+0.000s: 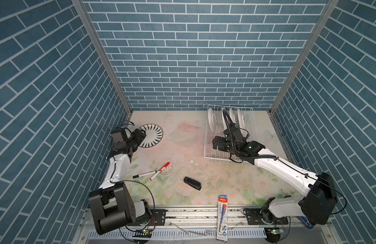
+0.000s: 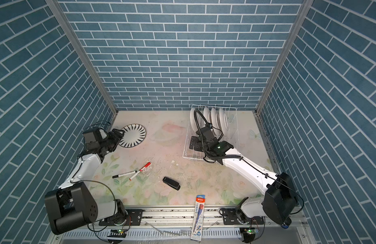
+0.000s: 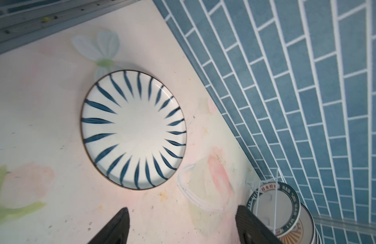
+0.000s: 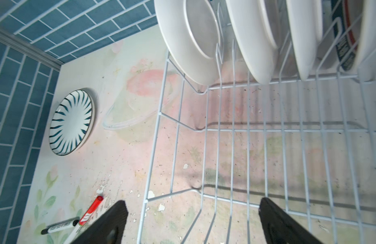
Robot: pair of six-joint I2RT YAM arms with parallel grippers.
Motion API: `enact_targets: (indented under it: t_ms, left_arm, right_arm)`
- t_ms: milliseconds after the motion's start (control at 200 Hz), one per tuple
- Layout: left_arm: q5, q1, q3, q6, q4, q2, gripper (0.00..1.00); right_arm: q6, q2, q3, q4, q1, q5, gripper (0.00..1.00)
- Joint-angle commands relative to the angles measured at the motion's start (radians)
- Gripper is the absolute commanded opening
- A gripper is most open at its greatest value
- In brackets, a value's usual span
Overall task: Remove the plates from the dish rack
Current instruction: 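Release the plate with the left gripper while the right gripper moves over the rack, then lower the open right gripper toward the next plate in the rack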
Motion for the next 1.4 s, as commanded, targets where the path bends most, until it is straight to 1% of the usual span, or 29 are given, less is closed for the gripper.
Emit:
enact_targets:
  t_ms: [0, 90, 210, 285, 305, 375, 415, 505, 595, 670, 750, 880, 1060, 1180, 1255, 1391]
  left_arm:
    - [-0.031, -0.061, -0.045, 0.041, -0.035, -0.069, 0.81]
    - [-0.051, -0.123, -0.074, 0.052, -0.032, -0.125, 0.82]
    - [-0.045, -0.206, -0.092, 0.074, -0.048, -0.166, 0.82]
    - [-0.054, -0.26, -0.114, 0.062, -0.027, -0.192, 0.82]
    - [-0.061, -0.277, -0.142, 0.05, -0.013, -0.198, 0.82]
    - [-0.09, -0.352, -0.197, 0.022, 0.051, -0.217, 0.82]
    - [-0.112, -0.393, -0.212, 0.015, 0.057, -0.227, 0.82]
    - [-0.153, -0.468, -0.233, 0.012, 0.065, -0.239, 0.82]
    - [-0.177, -0.51, -0.267, 0.01, 0.088, -0.253, 0.82]
    - [-0.178, -0.522, -0.292, 0.012, 0.094, -0.27, 0.82]
    - [-0.184, -0.532, -0.327, 0.01, 0.107, -0.291, 0.82]
    - [-0.185, -0.548, -0.368, -0.011, 0.123, -0.318, 0.82]
    - [-0.191, -0.554, -0.394, -0.008, 0.13, -0.335, 0.82]
    - [-0.191, -0.555, -0.395, -0.007, 0.107, -0.349, 0.82]
    - [-0.201, -0.556, -0.408, -0.02, 0.117, -0.363, 0.82]
    - [-0.213, -0.556, -0.407, -0.02, 0.108, -0.371, 0.82]
  right_arm:
    - [0.007, 0.013, 0.012, -0.116, 0.013, 0.138, 0.99]
    - [0.011, 0.039, 0.054, -0.199, 0.025, 0.247, 0.99]
    - [0.062, 0.114, 0.167, -0.379, 0.046, 0.408, 0.99]
    - [0.081, 0.165, 0.231, -0.466, 0.063, 0.509, 0.99]
    - [0.088, 0.174, 0.245, -0.484, 0.067, 0.534, 0.99]
    - [0.097, 0.214, 0.279, -0.515, 0.075, 0.586, 0.99]
    - [0.102, 0.233, 0.294, -0.525, 0.078, 0.604, 0.99]
    - [0.105, 0.273, 0.332, -0.542, 0.078, 0.631, 0.99]
    - [0.084, 0.317, 0.378, -0.557, 0.077, 0.661, 0.98]
    - [0.046, 0.359, 0.423, -0.567, 0.076, 0.674, 0.98]
    - [0.032, 0.407, 0.469, -0.59, 0.076, 0.702, 0.98]
    - [-0.03, 0.481, 0.536, -0.589, 0.075, 0.756, 0.98]
    - [-0.15, 0.573, 0.627, -0.551, 0.07, 0.81, 0.99]
    - [-0.23, 0.607, 0.654, -0.478, 0.048, 0.793, 0.98]
    - [-0.256, 0.619, 0.672, -0.451, 0.025, 0.758, 0.98]
    - [-0.29, 0.632, 0.687, -0.399, -0.025, 0.666, 0.95]
